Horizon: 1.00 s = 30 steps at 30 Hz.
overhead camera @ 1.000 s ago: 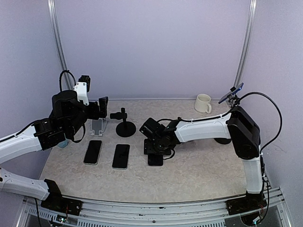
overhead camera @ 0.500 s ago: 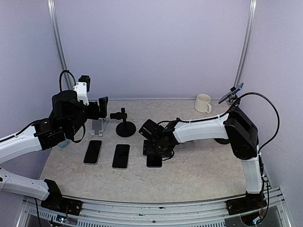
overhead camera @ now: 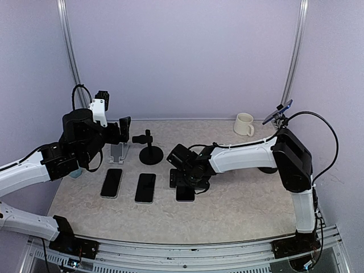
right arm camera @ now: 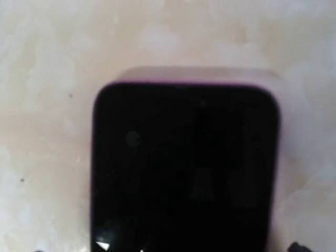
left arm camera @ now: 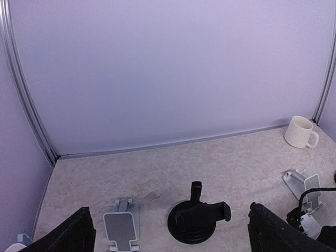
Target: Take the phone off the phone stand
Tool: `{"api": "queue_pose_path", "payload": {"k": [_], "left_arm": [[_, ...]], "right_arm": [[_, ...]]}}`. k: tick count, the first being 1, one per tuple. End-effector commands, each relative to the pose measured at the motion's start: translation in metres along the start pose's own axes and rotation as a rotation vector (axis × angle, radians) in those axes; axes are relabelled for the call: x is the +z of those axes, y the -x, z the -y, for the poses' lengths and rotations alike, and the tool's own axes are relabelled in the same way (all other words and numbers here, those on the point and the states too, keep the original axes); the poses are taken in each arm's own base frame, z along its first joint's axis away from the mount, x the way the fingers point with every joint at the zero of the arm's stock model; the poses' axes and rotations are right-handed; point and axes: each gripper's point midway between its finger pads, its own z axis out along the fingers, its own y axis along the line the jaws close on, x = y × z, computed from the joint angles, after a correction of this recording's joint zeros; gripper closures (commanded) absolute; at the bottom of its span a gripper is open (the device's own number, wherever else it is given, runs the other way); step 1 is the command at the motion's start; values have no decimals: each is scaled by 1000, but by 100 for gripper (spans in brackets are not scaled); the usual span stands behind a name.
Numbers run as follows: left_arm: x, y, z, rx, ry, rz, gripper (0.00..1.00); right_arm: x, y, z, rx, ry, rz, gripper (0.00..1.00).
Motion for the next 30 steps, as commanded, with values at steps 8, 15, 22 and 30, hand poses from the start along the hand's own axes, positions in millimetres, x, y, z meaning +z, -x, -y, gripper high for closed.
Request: {"api": "queue_pose_path", "payload": {"k": [8, 15, 22, 30], "left_arm": [[-4, -4, 13, 20, -87, -27, 1], [-2, -3, 14, 10, -90, -21, 1], [0, -5, 17, 10, -101, -23, 1], [0, -6, 20, 16, -117, -26, 1]], "right_arm": [[-65, 100, 46, -81, 78, 280, 0], [-73, 139, 124, -22, -2, 298, 0], [-63, 153, 163, -36, -79, 292, 0], [-37, 151, 178, -65, -85, 250, 0]]}}
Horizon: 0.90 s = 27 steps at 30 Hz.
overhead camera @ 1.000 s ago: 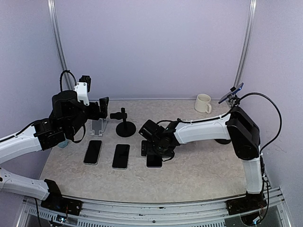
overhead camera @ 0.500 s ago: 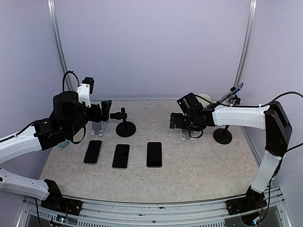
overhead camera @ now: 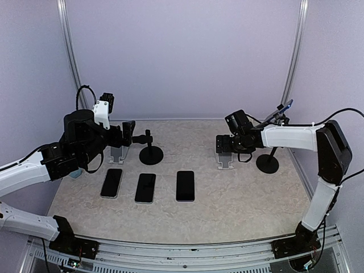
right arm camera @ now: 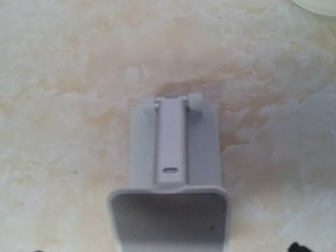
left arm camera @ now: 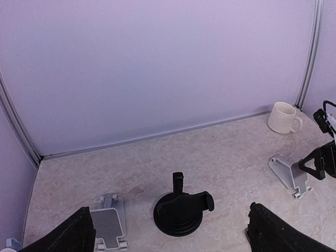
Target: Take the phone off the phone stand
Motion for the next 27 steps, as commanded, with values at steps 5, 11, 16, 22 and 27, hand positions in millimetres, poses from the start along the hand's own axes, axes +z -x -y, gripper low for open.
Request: {"api": "queue_pose_path", "payload": {"k": [5, 11, 16, 22, 27], "left_arm": [[2, 1, 4, 2, -19, 7, 1], [2, 1, 4, 7, -18, 5, 1], [2, 2, 4, 6, -16, 10, 1], [3, 1, 4, 5, -12, 11, 1], [2, 2, 2, 3, -4, 15, 1]], "right_arm": [[30, -17, 4, -33, 15, -47, 0], [45, -22, 3, -32, 1, -65, 0], [55, -22, 6, -30, -34, -70, 3], [59, -21, 9, -30, -60, -66, 13], [55, -13, 6, -11, -54, -46, 28]]}}
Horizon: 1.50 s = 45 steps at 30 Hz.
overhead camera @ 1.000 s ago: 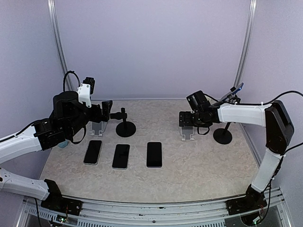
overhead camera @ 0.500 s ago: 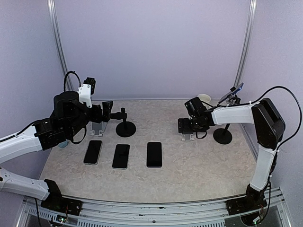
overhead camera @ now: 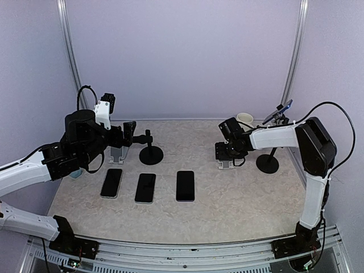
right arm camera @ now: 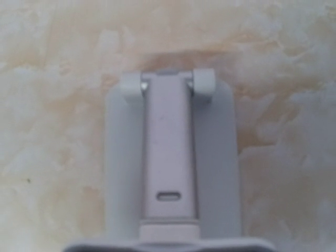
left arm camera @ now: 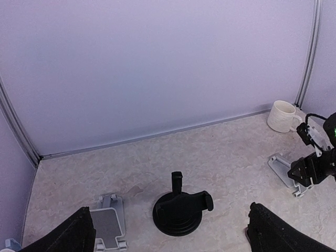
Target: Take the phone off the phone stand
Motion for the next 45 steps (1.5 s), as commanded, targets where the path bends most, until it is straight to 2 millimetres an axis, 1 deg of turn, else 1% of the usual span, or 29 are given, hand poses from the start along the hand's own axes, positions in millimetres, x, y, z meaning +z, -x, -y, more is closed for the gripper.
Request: {"api": "queue_pose_path", "payload": {"k": [1, 6, 10, 13, 19, 25, 29, 36, 44, 45], "left_arm": [[0, 5, -1, -6, 3, 23, 1], [-3, 6, -4, -12, 10, 31, 1], [-3, 7, -5, -15, 13, 35, 1], [-4, 7, -5, -19, 13, 38, 1], [-4, 6, -6, -24, 19, 37, 1], [-4, 6, -7, -27, 24, 38, 1], [-5, 8, -7, -30, 21, 41, 1], [-4, 6, -6, -32, 18, 39, 1], [-4, 5, -6, -31, 22, 37, 1], [-4, 5, -7, -32, 22, 37, 1]], "right_arm": [[-2, 16, 1, 35, -12, 35, 31], [-6, 25, -6, 50, 11, 46, 39], [-12, 34, -19, 51, 27, 72, 41], [-17, 44, -33, 56, 37, 95, 41], [-26, 60, -74, 65, 50, 138, 39], [-18, 58, -110, 85, 59, 144, 38], [-12, 55, -129, 99, 80, 139, 38], [0, 52, -148, 101, 72, 145, 38], [14, 47, -163, 118, 54, 151, 37], [18, 45, -164, 117, 45, 142, 37]]}}
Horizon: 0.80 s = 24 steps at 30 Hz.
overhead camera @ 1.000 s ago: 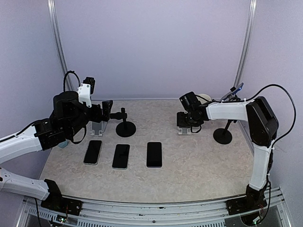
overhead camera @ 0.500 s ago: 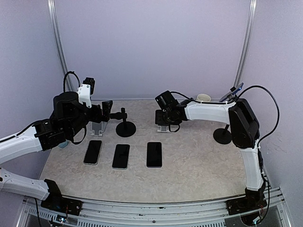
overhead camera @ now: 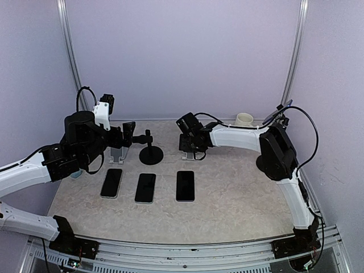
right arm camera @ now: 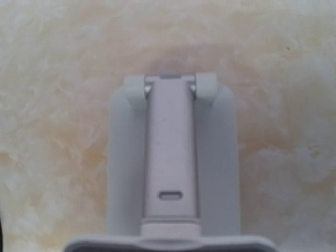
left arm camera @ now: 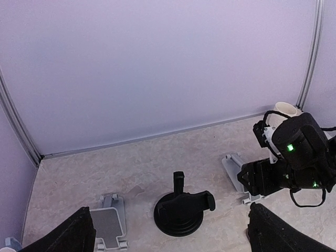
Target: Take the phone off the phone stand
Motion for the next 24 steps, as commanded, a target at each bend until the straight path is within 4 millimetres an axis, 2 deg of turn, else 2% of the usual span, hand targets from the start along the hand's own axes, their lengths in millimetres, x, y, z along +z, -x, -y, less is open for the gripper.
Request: {"api": "queue_pose_path", "payload": {"k": [1, 9, 11, 14, 15, 19, 24], "left_arm": [[-3, 7, -4, -24, 12, 30, 1], [-1, 6, -4, -22, 12, 29, 1], [-1, 6, -3, -20, 12, 30, 1], [-1, 6, -4, -20, 14, 30, 1], [-1, 6, -4, -21, 12, 30, 1], [-1, 7, -4, -23, 11, 30, 1], [-5, 12, -3, -31, -4, 35, 1]], "right_arm": [[6, 3, -13, 26, -22, 25, 37], [16, -6, -23, 29, -18, 15, 36], [18, -10, -23, 33, -19, 5, 30], [17, -13, -27, 28, 3, -8, 12], [17, -12, -29, 27, 11, -9, 9], [3, -1, -38, 20, 49, 13, 1], [-33, 27, -53, -11, 111, 90, 0]]}}
